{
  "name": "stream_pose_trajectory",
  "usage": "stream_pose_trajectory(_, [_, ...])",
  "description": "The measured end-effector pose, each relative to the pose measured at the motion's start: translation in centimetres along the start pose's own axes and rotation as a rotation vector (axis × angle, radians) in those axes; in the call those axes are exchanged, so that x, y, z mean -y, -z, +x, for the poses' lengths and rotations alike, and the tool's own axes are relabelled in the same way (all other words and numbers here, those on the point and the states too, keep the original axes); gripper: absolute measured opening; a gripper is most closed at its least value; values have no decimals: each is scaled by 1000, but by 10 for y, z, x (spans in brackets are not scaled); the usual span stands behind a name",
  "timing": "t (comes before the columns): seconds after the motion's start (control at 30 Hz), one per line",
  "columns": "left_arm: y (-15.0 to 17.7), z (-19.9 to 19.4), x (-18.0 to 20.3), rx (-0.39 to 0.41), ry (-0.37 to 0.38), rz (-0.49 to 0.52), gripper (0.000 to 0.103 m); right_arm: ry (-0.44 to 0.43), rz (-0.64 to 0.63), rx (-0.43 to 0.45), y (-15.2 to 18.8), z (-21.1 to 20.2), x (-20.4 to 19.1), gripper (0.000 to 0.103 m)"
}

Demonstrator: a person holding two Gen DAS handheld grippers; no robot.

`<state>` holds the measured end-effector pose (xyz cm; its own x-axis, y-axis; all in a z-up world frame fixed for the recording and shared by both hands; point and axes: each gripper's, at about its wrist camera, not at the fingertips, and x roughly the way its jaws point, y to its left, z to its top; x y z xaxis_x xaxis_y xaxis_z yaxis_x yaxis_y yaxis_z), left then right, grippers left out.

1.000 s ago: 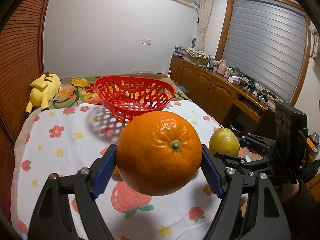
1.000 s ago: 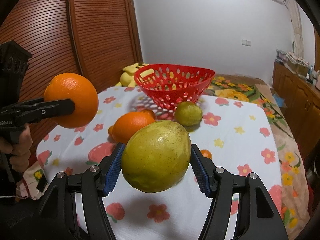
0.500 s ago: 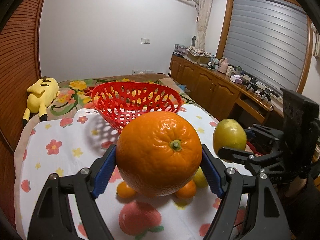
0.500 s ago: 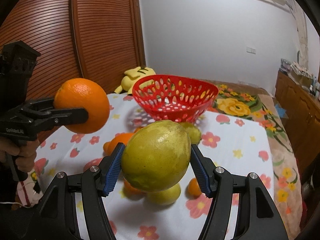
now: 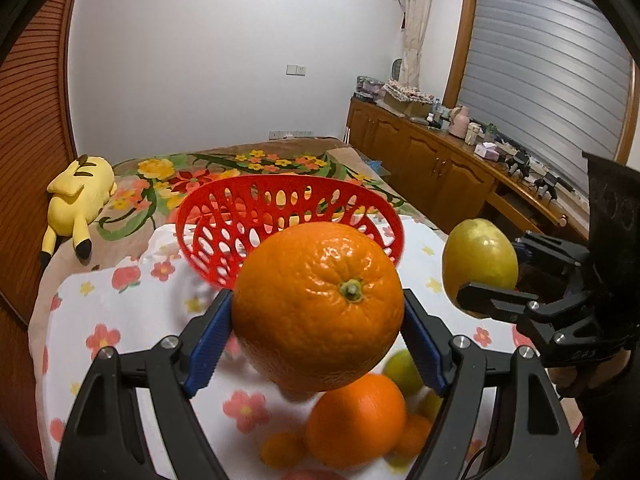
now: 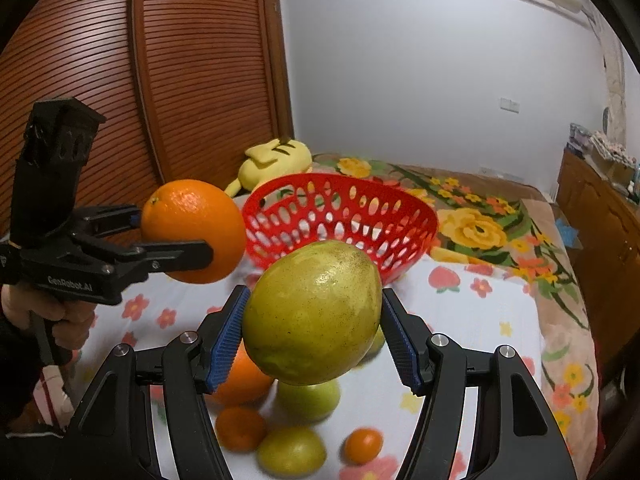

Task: Organize fruits
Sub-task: 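Lift and carry the orange and pomelo over the red basket with both grippers, then open left gripper to drop the orange in the basket while right gripper releases the pomelo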

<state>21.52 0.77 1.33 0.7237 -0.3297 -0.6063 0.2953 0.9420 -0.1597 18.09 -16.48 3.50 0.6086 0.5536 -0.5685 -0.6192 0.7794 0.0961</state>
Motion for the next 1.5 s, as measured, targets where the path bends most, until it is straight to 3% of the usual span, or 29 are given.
stream_pose_trajectory(0.33, [-25, 50, -13, -75, -12, 7, 79, -5, -20, -31, -31, 34, 29, 67])
stream_pose_trajectory(0.7, [-29, 91, -10, -166, -52, 40, 79, -18, -28, -61, -46, 62, 51, 67])
stream_pose_trajectory(1.1, [-33, 117, -12, -248, -64, 38, 80, -17, -57, -90, -46, 81, 57, 67])
stream_pose_trajectory(1.5, [-33, 131, -11, -280, -106, 39, 81, -26, -46, -99, -46, 85, 61, 67])
